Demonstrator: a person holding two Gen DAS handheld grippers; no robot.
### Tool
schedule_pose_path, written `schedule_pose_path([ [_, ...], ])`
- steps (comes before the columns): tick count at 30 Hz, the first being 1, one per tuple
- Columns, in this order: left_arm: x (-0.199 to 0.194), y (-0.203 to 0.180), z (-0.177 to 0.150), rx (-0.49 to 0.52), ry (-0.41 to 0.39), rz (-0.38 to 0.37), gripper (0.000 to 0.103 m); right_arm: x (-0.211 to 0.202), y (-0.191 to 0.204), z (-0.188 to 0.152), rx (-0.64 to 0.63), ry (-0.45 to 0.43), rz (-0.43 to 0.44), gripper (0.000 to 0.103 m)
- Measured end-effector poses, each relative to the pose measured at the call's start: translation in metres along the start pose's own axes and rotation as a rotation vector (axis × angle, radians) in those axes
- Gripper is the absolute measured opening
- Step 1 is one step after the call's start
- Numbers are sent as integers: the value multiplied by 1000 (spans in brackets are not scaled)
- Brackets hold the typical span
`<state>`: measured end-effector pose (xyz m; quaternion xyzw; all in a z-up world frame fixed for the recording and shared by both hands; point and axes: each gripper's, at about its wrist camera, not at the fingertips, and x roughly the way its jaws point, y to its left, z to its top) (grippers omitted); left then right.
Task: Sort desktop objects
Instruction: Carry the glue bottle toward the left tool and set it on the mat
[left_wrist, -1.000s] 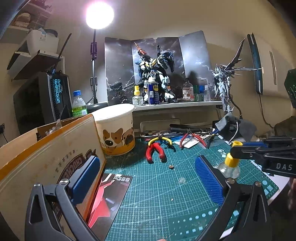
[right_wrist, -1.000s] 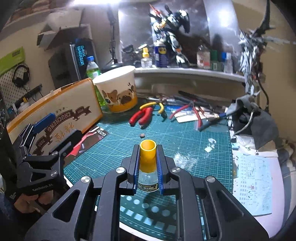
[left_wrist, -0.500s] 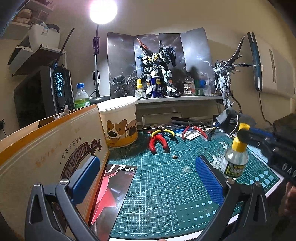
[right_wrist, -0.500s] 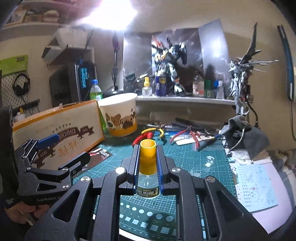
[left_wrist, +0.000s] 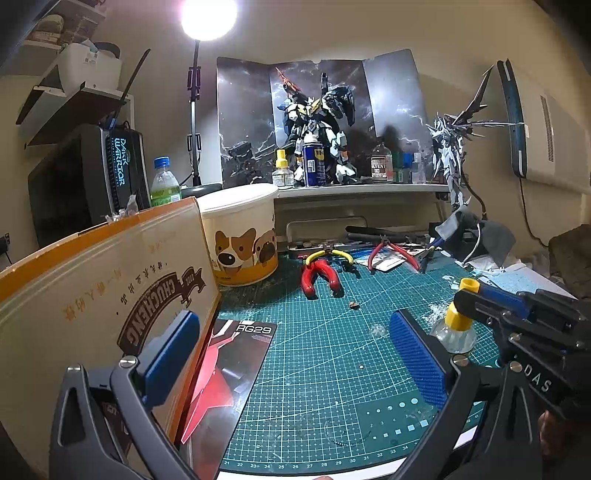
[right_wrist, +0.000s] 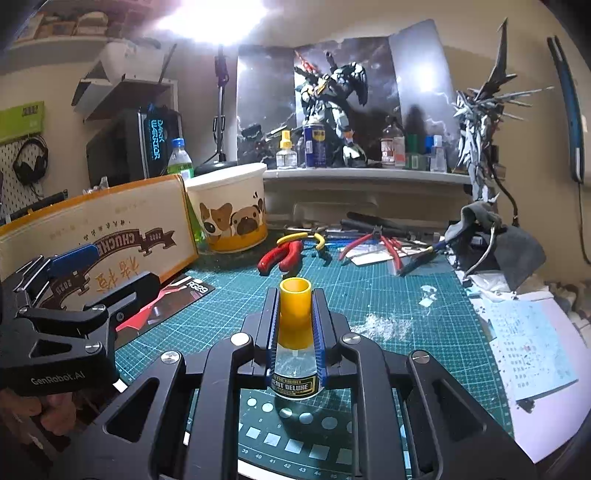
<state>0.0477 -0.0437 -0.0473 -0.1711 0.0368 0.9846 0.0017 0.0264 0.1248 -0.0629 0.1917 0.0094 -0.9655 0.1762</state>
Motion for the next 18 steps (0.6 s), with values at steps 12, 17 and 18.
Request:
schedule_pose_path([
  [12, 2, 0, -5, -16, 15, -12, 103, 4, 7, -12, -30, -5, -2, 16],
  [17, 0, 0, -4, -21, 1, -16, 103, 2, 7, -15, -29, -29, -5, 16],
  [18, 0, 0, -4, -21, 0, -16, 103, 2, 7, -15, -29, -31, -4, 16],
])
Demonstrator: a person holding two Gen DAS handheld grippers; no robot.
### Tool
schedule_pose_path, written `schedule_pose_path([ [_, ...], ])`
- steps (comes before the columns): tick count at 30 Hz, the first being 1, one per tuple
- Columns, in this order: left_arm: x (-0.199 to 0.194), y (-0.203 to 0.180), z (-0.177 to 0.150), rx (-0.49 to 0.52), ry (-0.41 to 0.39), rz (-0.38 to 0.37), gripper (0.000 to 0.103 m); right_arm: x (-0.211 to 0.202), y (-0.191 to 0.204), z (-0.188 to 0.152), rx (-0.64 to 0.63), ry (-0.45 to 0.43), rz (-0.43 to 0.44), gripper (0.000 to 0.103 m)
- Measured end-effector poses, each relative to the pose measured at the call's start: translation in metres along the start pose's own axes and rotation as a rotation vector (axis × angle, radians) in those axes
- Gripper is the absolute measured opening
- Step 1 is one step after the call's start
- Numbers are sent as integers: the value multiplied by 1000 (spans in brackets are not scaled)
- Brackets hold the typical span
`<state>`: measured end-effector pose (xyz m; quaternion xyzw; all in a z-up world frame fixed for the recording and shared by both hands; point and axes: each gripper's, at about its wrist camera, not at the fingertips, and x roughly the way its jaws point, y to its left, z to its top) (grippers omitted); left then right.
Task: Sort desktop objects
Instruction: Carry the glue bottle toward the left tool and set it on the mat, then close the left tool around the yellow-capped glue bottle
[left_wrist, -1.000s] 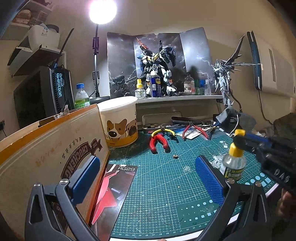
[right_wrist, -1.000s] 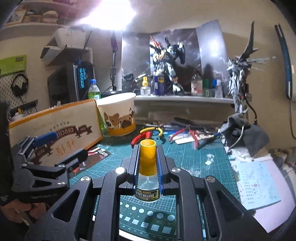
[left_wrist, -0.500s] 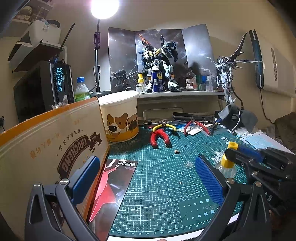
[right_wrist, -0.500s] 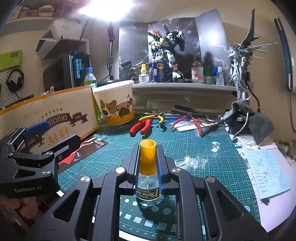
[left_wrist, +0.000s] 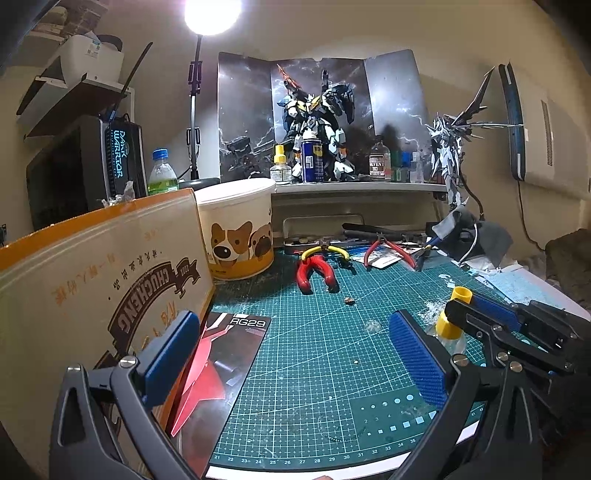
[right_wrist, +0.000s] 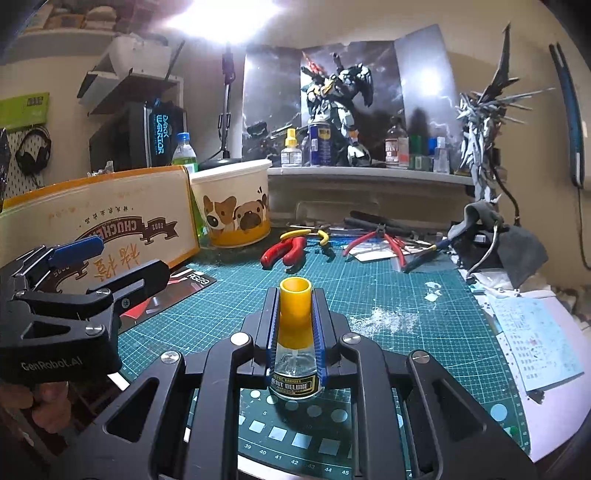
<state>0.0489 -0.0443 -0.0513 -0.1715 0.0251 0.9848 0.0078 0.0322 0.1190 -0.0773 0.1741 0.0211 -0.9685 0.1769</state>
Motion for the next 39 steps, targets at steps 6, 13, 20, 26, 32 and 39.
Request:
schedule_pose_path([
  [6, -1, -1, 3, -8, -6, -6, 103, -13, -4, 8, 8, -57, -3, 36],
  [13, -3, -13, 11, 0, -17, -26, 103, -50, -19, 31, -15, -98, -23, 36],
  [20, -8, -32, 25, -19, -32, -36, 103, -104, -53, 34, -38, -70, -98, 51],
  [26, -9, -58, 37, -44, -34, -51, 103, -145, -74, 13, -11, -46, -174, 66],
  [32, -3, -90, 18, -64, -72, -80, 103, -163, -93, -10, 112, -36, -177, 72],
  [39, 29, -117, -28, -71, 3, -99, 103, -167, -95, -25, 139, -20, -152, 72],
])
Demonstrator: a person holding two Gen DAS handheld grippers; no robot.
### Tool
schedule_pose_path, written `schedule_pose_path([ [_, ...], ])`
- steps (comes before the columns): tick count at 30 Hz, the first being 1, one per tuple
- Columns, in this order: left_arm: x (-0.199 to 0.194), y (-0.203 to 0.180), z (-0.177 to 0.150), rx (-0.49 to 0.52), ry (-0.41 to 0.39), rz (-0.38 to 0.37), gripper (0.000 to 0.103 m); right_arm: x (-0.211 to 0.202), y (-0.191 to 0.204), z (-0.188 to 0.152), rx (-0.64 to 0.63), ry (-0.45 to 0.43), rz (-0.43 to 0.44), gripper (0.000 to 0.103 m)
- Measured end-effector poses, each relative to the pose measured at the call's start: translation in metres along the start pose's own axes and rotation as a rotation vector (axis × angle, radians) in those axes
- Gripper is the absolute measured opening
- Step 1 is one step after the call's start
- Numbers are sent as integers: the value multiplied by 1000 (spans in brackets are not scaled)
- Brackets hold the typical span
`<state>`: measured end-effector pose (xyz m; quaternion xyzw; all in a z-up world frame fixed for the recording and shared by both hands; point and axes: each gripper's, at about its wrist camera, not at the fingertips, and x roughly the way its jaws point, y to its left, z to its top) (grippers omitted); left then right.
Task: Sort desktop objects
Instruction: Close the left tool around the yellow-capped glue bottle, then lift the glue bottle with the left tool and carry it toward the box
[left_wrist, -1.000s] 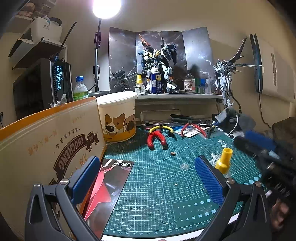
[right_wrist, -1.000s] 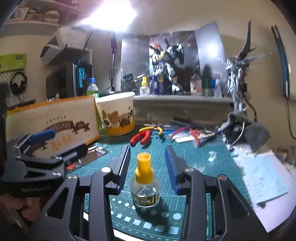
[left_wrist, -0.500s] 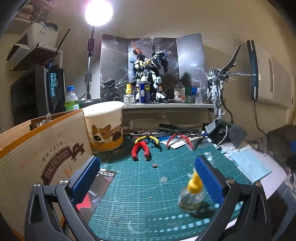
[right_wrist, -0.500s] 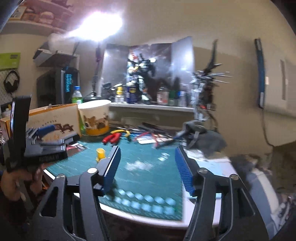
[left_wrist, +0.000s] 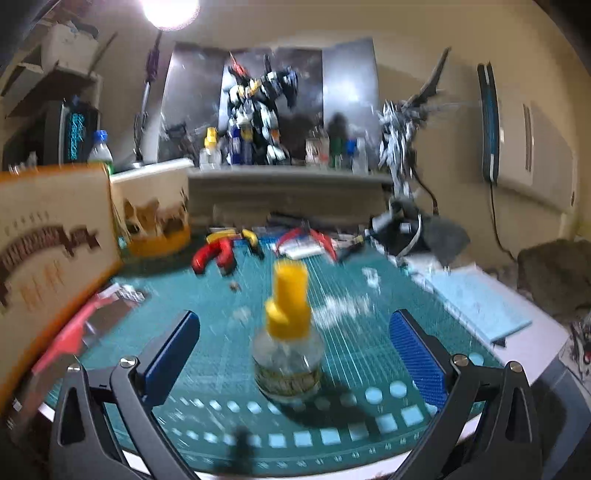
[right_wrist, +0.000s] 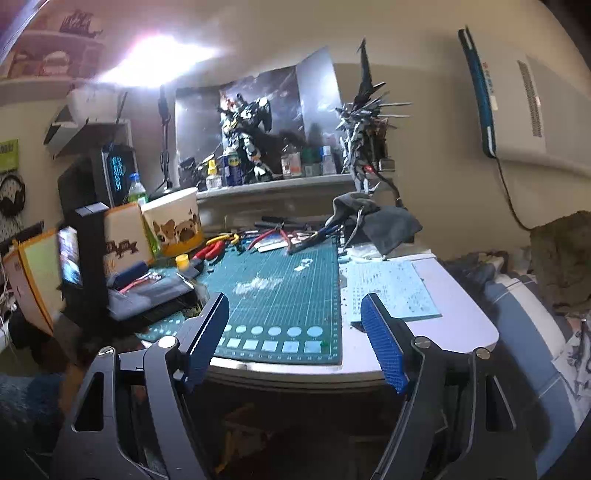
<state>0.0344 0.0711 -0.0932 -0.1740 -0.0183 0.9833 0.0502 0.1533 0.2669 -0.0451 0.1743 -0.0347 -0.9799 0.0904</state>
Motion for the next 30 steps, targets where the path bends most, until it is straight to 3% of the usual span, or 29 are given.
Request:
schedule_pose_path([
  [6, 11, 5, -13, -54, 5, 2, 103, 4, 0, -9, 13, 21, 17, 72],
  [9, 6, -1, -14, -37, -48, 33, 103, 7, -1, -14, 19, 35, 21, 72],
  [14, 12, -5, -9, -21, -17, 51, 99, 8, 2, -17, 22, 43, 30, 72],
  [17, 21, -6, -8, -21, 39, 37, 78, 10, 3, -18, 23, 48, 36, 72],
  [18, 25, -7, -10, -5, 63, 46, 52, 10, 3, -19, 24, 49, 38, 72],
  [19, 28, -9, -11, 17, 76, 57, 46, 11, 3, -20, 26, 51, 39, 72],
  [26, 25, -6, -10, -6, 85, 19, 45, 13, 3, -23, 32, 61, 50, 72],
  [30, 7, -1, 15, -3, 56, 26, 45, 15, 4, -24, 39, 65, 58, 72],
])
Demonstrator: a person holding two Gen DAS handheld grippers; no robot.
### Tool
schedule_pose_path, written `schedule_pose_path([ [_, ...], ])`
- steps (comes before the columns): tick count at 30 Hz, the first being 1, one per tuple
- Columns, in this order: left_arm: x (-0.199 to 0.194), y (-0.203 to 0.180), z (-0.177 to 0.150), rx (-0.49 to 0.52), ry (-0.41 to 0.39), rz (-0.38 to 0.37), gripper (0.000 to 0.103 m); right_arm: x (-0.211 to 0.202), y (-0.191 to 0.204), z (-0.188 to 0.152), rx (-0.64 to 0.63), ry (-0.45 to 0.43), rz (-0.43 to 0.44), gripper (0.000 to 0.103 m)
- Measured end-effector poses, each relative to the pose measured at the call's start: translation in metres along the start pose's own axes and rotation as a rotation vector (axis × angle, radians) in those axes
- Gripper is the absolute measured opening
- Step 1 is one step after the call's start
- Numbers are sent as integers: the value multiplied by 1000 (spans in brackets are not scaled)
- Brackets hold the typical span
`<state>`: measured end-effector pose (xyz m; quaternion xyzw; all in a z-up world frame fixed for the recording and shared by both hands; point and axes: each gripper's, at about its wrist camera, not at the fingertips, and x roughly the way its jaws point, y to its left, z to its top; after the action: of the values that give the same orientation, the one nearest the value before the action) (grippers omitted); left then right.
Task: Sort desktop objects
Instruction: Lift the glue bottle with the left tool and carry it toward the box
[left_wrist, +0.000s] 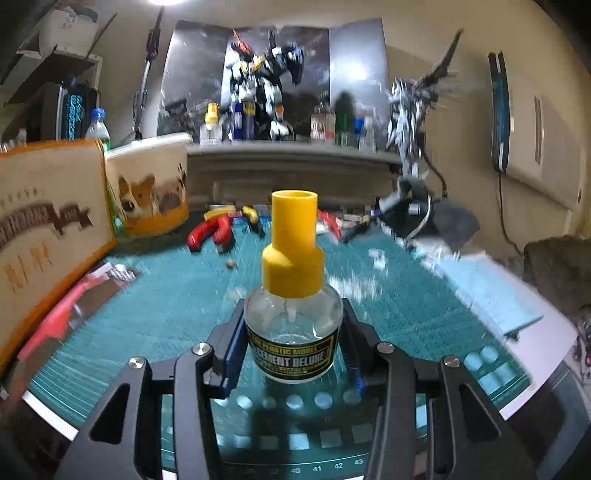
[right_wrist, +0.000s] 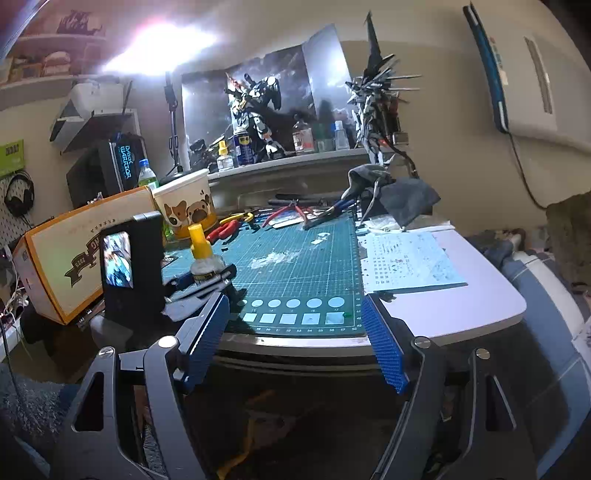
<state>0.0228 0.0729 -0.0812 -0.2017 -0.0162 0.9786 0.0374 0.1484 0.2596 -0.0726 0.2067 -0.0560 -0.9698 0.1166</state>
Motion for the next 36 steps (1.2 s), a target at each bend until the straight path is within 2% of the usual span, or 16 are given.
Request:
schedule_pose_path([
  [4, -30, 23, 50, -41, -31, -15, 45, 4, 2, -2, 8, 4, 19, 72],
  [10, -96, 94, 163, -60, -97, -20, 45, 11, 6, -6, 26, 12, 69, 72],
  [14, -129, 164, 224, -6, -201, 88, 45, 13, 7, -12, 47, 20, 103, 72],
  [16, -126, 206, 240, 12, -215, 130, 45, 15, 7, -14, 53, 22, 115, 72],
  [20, -84, 285, 243, -43, -88, 149, 45, 12, 6, -14, 52, 16, 115, 72],
  [23, -52, 323, 228, -39, -41, 219, 45, 11, 5, -11, 48, 2, 108, 72],
  [26, -21, 339, 208, 19, -6, 271, 45, 14, 5, -9, 37, 2, 96, 72],
  [28, -5, 346, 196, 5, 31, 254, 45, 16, 7, -8, 20, 4, 83, 72],
  [33, 24, 361, 167, -175, 111, 224, 45, 24, 8, -4, -12, 11, 49, 72],
  [36, 43, 359, 153, -178, 158, 223, 45, 32, 8, -3, -22, 20, 29, 72],
])
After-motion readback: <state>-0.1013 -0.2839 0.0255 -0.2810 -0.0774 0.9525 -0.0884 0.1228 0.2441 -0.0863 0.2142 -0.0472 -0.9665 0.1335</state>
